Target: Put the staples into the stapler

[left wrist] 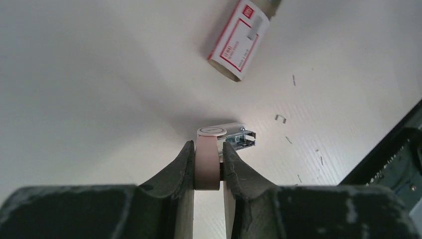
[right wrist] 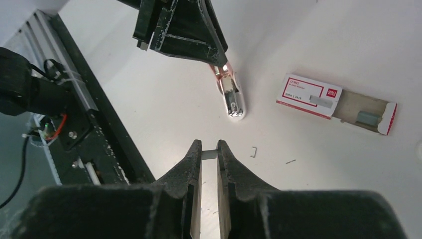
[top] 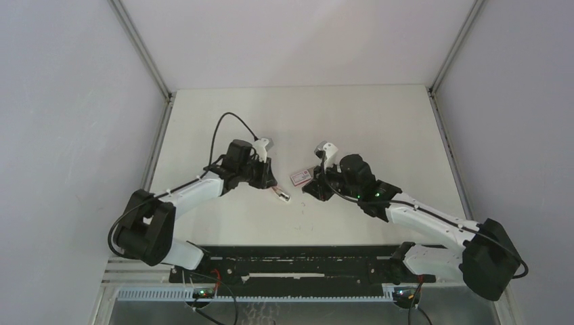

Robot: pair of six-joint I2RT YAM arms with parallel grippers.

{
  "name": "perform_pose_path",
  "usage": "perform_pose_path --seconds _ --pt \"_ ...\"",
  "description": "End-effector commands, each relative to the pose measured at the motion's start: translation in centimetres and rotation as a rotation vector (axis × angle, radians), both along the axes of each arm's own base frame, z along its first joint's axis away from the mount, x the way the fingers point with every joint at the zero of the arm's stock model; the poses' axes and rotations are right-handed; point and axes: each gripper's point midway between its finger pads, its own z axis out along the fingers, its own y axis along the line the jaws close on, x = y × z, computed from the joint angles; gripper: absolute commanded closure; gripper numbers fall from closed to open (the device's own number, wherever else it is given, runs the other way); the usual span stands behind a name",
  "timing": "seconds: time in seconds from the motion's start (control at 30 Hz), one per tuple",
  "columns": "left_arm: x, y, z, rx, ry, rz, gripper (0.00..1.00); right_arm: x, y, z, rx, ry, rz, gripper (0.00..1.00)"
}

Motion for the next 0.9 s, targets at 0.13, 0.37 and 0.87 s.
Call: perform_pose_path --seconds 0.13,0.37,0.87 --pt "-0.3 -3.6 0.7 0.031 -0.014 -0.231 0.90 1.1 2.5 0.0 -0.011 -0.062 0.048 0.91" --pt "0.4 -4.1 0.5 0.029 -0.013 -0.241 0.68 1.8 3.8 -2.6 -0.086 -0.046 0.053 0.92" --pt "3.9 2.4 4.8 -0.023 -0.243 0.124 0.27 3.1 5.7 -5.9 -0.232 -0.065 0.099 0.92"
